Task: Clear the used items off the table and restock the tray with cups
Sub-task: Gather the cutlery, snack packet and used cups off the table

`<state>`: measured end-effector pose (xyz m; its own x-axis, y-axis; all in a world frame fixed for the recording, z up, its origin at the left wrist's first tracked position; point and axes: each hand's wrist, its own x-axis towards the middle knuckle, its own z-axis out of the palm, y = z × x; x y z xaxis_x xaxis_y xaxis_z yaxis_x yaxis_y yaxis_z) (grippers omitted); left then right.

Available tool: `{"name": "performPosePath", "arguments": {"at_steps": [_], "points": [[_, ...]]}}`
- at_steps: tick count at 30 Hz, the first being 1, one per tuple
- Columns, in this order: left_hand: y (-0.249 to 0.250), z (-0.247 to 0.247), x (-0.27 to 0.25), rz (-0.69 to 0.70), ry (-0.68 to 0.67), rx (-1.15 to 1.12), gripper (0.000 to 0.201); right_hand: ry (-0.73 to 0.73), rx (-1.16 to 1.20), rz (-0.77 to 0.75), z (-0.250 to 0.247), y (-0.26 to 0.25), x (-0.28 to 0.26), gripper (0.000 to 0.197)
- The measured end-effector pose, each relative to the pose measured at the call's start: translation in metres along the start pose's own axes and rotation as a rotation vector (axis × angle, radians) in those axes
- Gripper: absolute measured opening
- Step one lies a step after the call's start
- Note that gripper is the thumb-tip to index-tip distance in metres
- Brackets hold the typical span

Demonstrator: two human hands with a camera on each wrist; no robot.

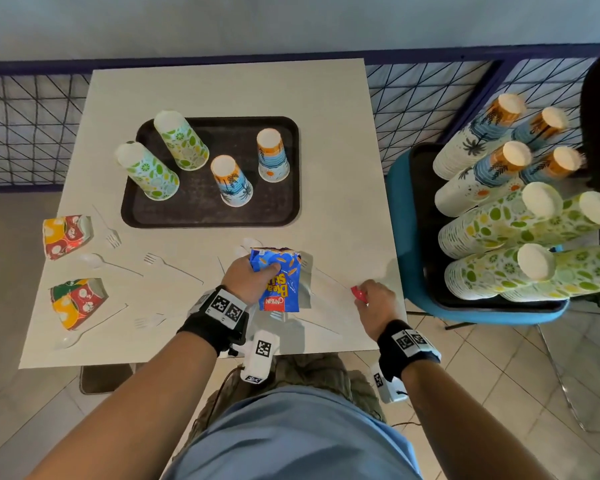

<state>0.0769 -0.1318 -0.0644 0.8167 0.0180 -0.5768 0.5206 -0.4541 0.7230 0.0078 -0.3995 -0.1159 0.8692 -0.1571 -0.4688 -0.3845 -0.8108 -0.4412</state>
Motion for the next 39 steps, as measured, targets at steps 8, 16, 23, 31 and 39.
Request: {"name": "performPosePath", "arguments": {"at_steps": [8,16,23,31,39], "points": [[-0.013,-0.018,-0.013,-0.075,0.122,-0.175,0.008,0.06,0.141,-0.032,-0.009,-0.014,0.009,0.022],[-0.032,-0.034,-0.027,-0.14,0.169,-0.272,0.013,-0.131,0.174,-0.163,-0.006,-0.045,0.027,0.05],[-0.042,-0.031,-0.036,-0.154,0.167,-0.301,0.008,-0.311,0.846,-0.002,-0.016,-0.06,0.017,0.037],[-0.031,-0.011,-0.03,-0.143,0.079,-0.406,0.018,-0.17,0.511,-0.413,-0.021,-0.108,0.009,0.02],[-0.002,-0.001,-0.036,-0.182,0.006,-0.792,0.013,0.004,0.48,-0.494,0.001,-0.141,0.0,0.008]]}}
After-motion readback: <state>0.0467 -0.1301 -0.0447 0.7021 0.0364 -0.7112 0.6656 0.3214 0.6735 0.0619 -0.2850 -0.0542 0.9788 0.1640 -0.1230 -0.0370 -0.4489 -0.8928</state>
